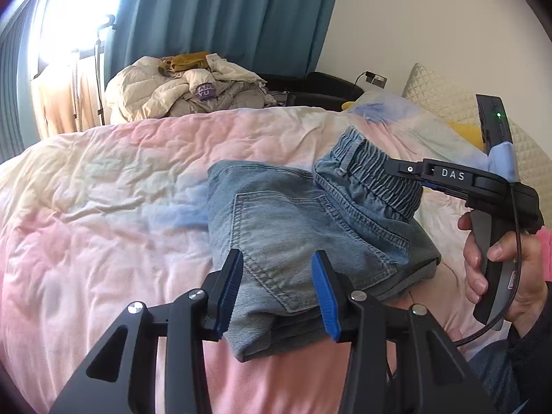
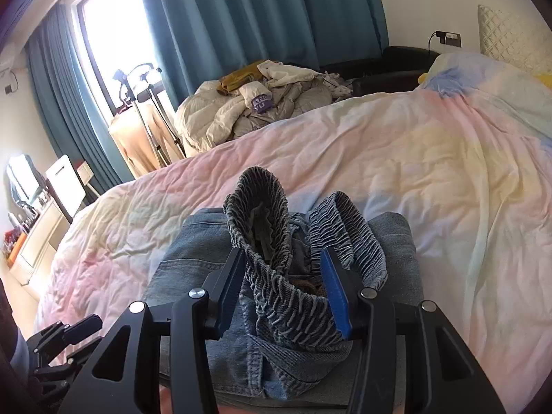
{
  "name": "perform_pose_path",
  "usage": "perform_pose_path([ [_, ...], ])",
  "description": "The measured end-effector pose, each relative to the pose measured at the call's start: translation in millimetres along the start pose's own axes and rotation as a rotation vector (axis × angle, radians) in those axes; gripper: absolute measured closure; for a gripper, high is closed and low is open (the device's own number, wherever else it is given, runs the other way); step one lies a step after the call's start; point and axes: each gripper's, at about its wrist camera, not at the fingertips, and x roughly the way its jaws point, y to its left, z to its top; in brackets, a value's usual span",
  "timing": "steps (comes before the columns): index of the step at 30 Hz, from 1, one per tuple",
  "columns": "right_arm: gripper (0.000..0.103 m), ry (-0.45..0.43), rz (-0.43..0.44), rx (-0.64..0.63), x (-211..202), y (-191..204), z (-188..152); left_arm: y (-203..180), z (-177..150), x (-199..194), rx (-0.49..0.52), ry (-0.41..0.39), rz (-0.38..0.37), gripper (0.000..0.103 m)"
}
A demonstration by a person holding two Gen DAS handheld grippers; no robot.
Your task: Fold clothes
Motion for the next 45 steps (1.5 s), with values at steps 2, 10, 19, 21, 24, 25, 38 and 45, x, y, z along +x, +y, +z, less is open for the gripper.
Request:
perform_pose_path([
  [2,0.060,0.004,-0.038,-0.002,1.6,-2.9,-2.2,9.3,2.1,1.8,-0.043,0.000,-0.002,0.061],
  [10,0.066,0.136,-0.177,0.269,20.5,-71.8,-14.9,40.8,2.7,5.4,-0.177,-0.004,-0.005,0.061],
  [19,0.061,0.128,0.011,0.639,-8.9,-127.7,-43.3,42.4,-3.6,12.4,-0.191,0.022,0.005,0.061],
  [21,0.058,0.158,0.075,0.711,-13.2,-131.6,-54.2,41.1,-5.7,13.8,-0.197,0.032,-0.004,0.061],
  [24,0.055,0.220,0.153,0.786,-6.6,-128.9,-64.1,35.3,-8.3,16.0,-0.179,0.042,-0.003,0.061],
  [25,0.053,0.226,0.168,0.792,-2.5,-127.4,-64.0,32.8,-8.9,16.7,-0.169,0.043,-0.001,0.061],
  [38,0.072,0.168,0.101,0.723,29.1,-116.3,-46.3,27.3,-8.3,26.1,-0.161,0.057,-0.012,0.061],
  [45,0.088,0.006,0.053,0.650,-19.5,-98.9,-39.9,33.7,-6.2,20.5,-0.177,0.035,-0.019,0.061],
])
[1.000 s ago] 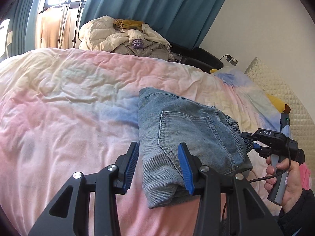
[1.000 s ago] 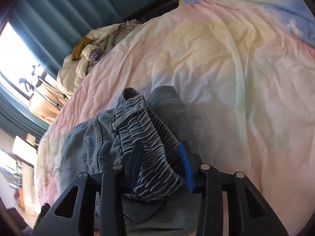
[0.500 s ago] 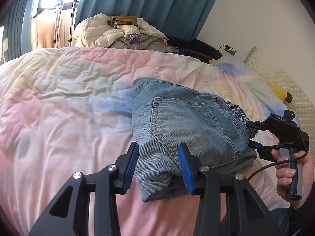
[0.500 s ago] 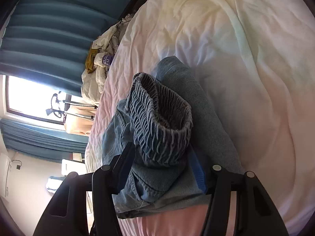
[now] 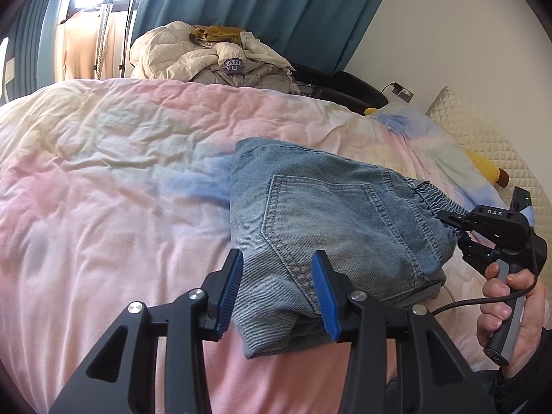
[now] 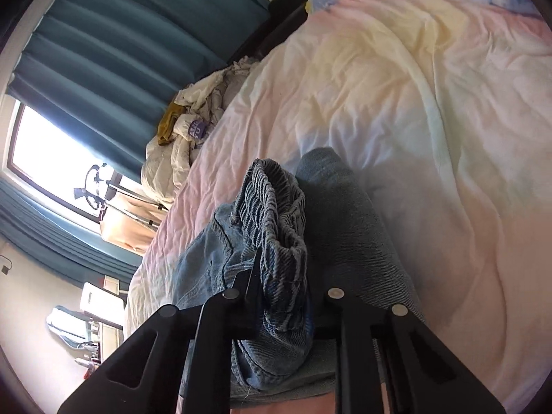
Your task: Fold clothes
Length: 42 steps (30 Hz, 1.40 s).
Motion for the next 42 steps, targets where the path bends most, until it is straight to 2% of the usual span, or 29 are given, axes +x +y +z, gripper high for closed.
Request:
perform_pose_path([
  [2,0.088,-0.055,-0.013,0.001,-15.9,0.5,-1.2,3.2,1.3,-0.7,-0.016,0.001,-0.005,0.061],
  [4,0.088,-0.068,-0.049,0.021,-23.0,-5.2,-1.7,5.9,2.1,-0.1,-0.031,0.006,-0.016,0.061],
  [7,0.088,0.008,-0.129,0.095,-10.4,-28.1,-5.8,8.8,2.6,3.9,-0.046,0.026,-0.024,0.061],
  [10,0.087,0.054,-0.137,0.168,-1.1,-48.6,-7.9,13.3,2.0,11.7,-0.077,0.072,-0.054,0.061],
  [13,0.085,0.054,-0.136,0.143,-4.3,-44.2,-8.0,20.9,1.4,18.5,-0.133,0.120,-0.102,0.061],
  [15,0.078,0.052,-0.137,0.111,-7.8,-38.0,-8.4,29.1,1.1,23.8,-0.190,0.156,-0.136,0.061],
  [19,0.072,0.070,-0.119,0.101,-21.5,-39.1,-11.0,43.7,0.0,31.2,-0.275,0.194,-0.154,0.061],
  [24,0.060,0.088,-0.091,0.040,-37.3,-36.7,-14.4,48.5,-2.9,38.9,-0.322,0.229,-0.170,0.061],
  [29,0.058,0.173,-0.031,0.012,-27.9,-44.7,-18.0,53.5,-4.1,42.9,-0.360,0.237,-0.202,0.061],
  [31,0.057,0.180,-0.043,0.031,-23.0,-52.0,-16.0,57.3,-5.1,46.1,-0.395,0.244,-0.223,0.061],
  [33,0.043,0.158,-0.080,0.021,-21.3,-55.4,-13.4,60.3,-6.1,49.0,-0.424,0.249,-0.243,0.061],
  [34,0.041,0.140,-0.098,0.004,-21.1,-54.7,-12.5,60.7,-6.4,50.3,-0.430,0.248,-0.244,0.061],
  [36,0.039,0.122,-0.119,-0.027,-18.5,-52.6,-11.7,60.9,-7.2,53.7,-0.434,0.245,-0.235,0.057],
  [37,0.038,0.127,-0.120,-0.039,-15.3,-51.7,-11.7,60.9,-7.7,55.5,-0.431,0.244,-0.225,0.051],
  [38,0.036,0.133,-0.120,-0.051,-12.1,-50.8,-11.8,61.7,-8.1,56.7,-0.431,0.242,-0.217,0.040],
  [40,0.034,0.140,-0.111,-0.059,-7.1,-50.8,-11.5,64.5,-8.9,58.3,-0.443,0.235,-0.213,0.028],
  [42,0.034,0.144,-0.082,-0.041,-4.3,-53.7,-10.5,66.7,-10.1,58.8,-0.460,0.225,-0.232,0.025],
])
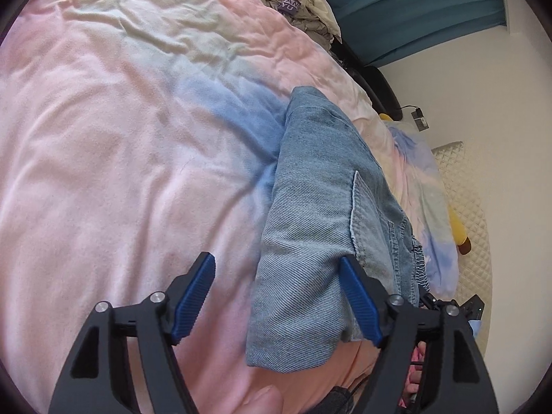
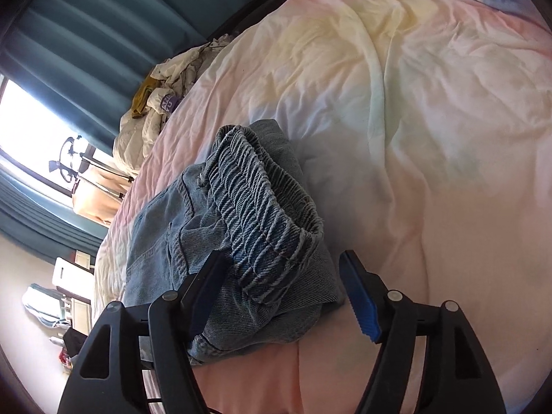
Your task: Fold clothes
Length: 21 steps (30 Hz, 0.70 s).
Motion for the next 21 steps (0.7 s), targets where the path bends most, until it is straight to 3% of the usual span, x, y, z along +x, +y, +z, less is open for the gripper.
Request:
perform_pose_path([
  [4,0.031,0.000,-0.001,-0.009,5.2,-1.8,-0.2,-3.1,-2.1,-9.9,0.016,-0.039,-0.052,0.025],
  [6,0.028,0.009,0.015,0.010,9.1,-6.1,1.5,-3.9,-3.9,-11.3,0.013,-0.039,-0.149,0.015],
  [7,0.028,0.016,0.028,0.023,11.4,-8.7,2.7,-5.2,-4.6,-9.1,0.014,-0.024,-0.185,0.005],
  [8,0.028,0.016,0.041,0.035,12.3,-10.1,3.9,-6.9,-5.5,-5.2,0.019,-0.005,-0.197,0.000],
  [11,0.028,0.003,0.081,0.061,12.2,-12.2,7.5,-9.2,-8.1,11.2,0.030,0.050,-0.168,0.000],
  [15,0.027,0.019,0.064,0.041,19.3,-11.5,9.2,-2.6,-6.1,33.2,0.001,0.135,-0.139,0.000],
  [21,0.024,0.081,0.113,0.093,36.0,-25.5,11.2,3.8,-1.2,38.8,-0.068,0.161,-0.207,0.000],
])
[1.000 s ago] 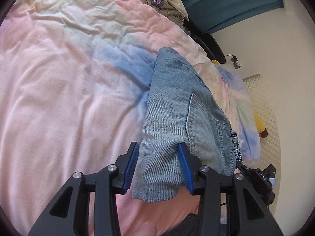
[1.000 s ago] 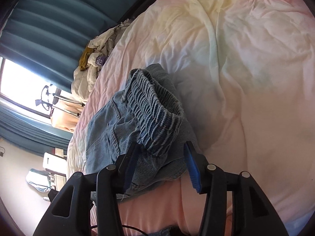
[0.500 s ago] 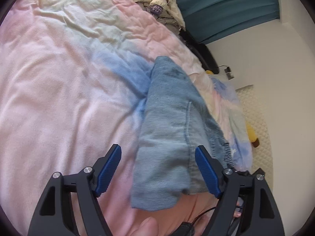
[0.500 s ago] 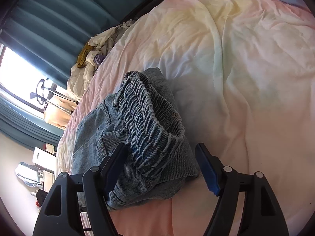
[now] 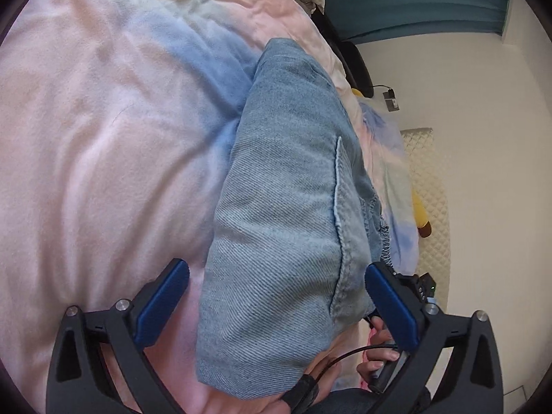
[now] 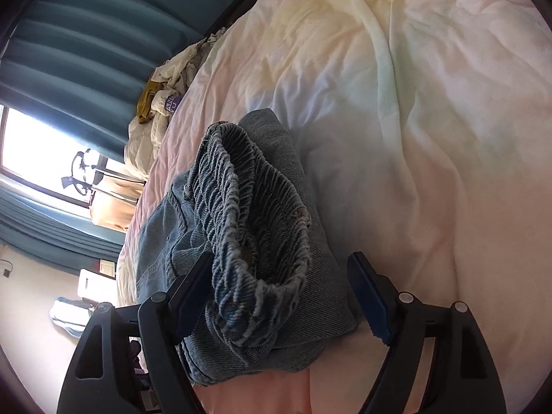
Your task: Fold clothes
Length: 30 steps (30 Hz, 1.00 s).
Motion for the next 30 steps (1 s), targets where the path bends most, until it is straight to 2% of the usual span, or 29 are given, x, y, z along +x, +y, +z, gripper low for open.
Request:
perform_pose_path([
  [3,0.024,0.039,0.045,0.017,6.3,-7.5,4.2,3.5,0.1,3.1,-0.015,0.010,-0.019,0.002],
  [9,0.022,0.073,0.051,-0.073,17.5,-3.3,8.6,0.4,-1.6,14.9,0.005,0.037,-0.013,0.009],
  [12,0.021,0.094,0.095,-0.067,17.6,2.0,9.0,-2.0,-1.3,19.7,0.012,0.051,-0.022,0.013],
  [14,0.018,0.089,0.119,-0.129,15.1,14.7,5.1,-1.3,-0.1,20.1,0.001,0.053,-0.030,0.015],
  [17,0.016,0.088,0.072,-0.183,19.6,21.0,1.6,-1.1,0.3,21.2,-0.001,0.054,-0.030,0.015],
  [21,0.012,0.119,0.065,-0.138,30.8,7.1,6.8,-2.9,-0.6,23.6,0.015,0.053,-0.016,0.016],
  [25,0.011,0.155,0.078,-0.122,44.7,2.5,11.8,-2.0,-1.0,21.2,0.021,0.046,0.018,0.028],
  [27,0.024,0.148,0.076,-0.110,44.6,3.3,13.6,-2.6,-1.9,19.3,0.034,0.037,0.044,0.035],
  [28,0.028,0.141,0.075,-0.114,42.8,4.5,13.1,-3.4,-2.2,18.1,0.042,0.032,0.058,0.039],
  [30,0.045,0.130,0.091,-0.110,38.3,7.3,12.3,-5.8,-2.5,15.5,0.050,0.024,0.075,0.044],
])
